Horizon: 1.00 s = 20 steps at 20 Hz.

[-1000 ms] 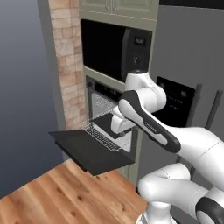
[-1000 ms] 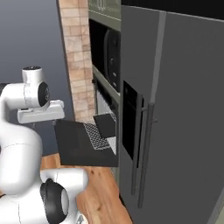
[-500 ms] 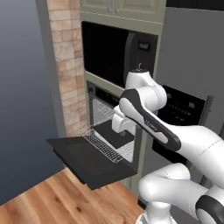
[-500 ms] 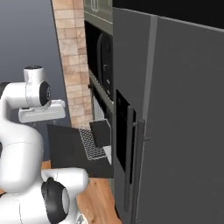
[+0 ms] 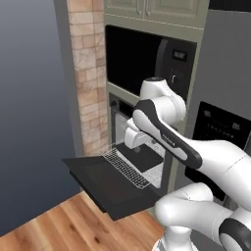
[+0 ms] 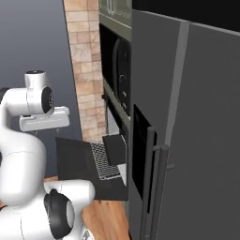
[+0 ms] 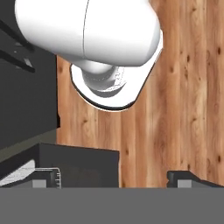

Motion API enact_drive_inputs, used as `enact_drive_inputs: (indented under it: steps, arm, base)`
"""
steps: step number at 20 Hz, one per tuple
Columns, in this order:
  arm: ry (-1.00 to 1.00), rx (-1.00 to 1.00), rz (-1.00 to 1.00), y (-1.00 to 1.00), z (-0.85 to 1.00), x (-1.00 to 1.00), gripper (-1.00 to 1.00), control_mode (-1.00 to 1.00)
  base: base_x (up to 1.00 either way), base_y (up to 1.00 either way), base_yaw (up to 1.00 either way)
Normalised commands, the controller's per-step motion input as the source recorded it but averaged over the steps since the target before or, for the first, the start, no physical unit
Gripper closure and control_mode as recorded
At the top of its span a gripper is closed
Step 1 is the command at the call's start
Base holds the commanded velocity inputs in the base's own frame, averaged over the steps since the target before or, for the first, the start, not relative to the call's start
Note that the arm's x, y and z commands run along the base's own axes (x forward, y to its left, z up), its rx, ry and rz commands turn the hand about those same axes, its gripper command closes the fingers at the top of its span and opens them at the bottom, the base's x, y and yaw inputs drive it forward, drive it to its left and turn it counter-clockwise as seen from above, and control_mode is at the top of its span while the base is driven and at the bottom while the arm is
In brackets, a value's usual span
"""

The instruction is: Take the baked cake out of the oven and place it on the plate for cooling. Then close the oven door.

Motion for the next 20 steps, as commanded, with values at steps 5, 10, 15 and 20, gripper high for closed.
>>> enact_drive_inputs:
  steps: [5, 10, 15, 20]
  arm:
    - [0.00, 0.00, 0.00, 0.00, 0.00, 0.00, -1.00, 1.00]
    - [0.07, -0.16, 0.02, 0.08, -0.58, 0.35, -1.00, -1.00]
    - [0.28, -0.36, 0.13, 0.06, -1.00, 1.00, -1.00, -1.00]
    - [0.31, -0.41, 0.30, 0.14, -1.00, 1.00, -1.00, -1.00]
  base:
    - [0.18, -0.03, 0.00]
    - [0.06, 0.00, 0.00]
    - [0.00, 0.00, 0.00]
    - [0.00, 0.00, 0.00]
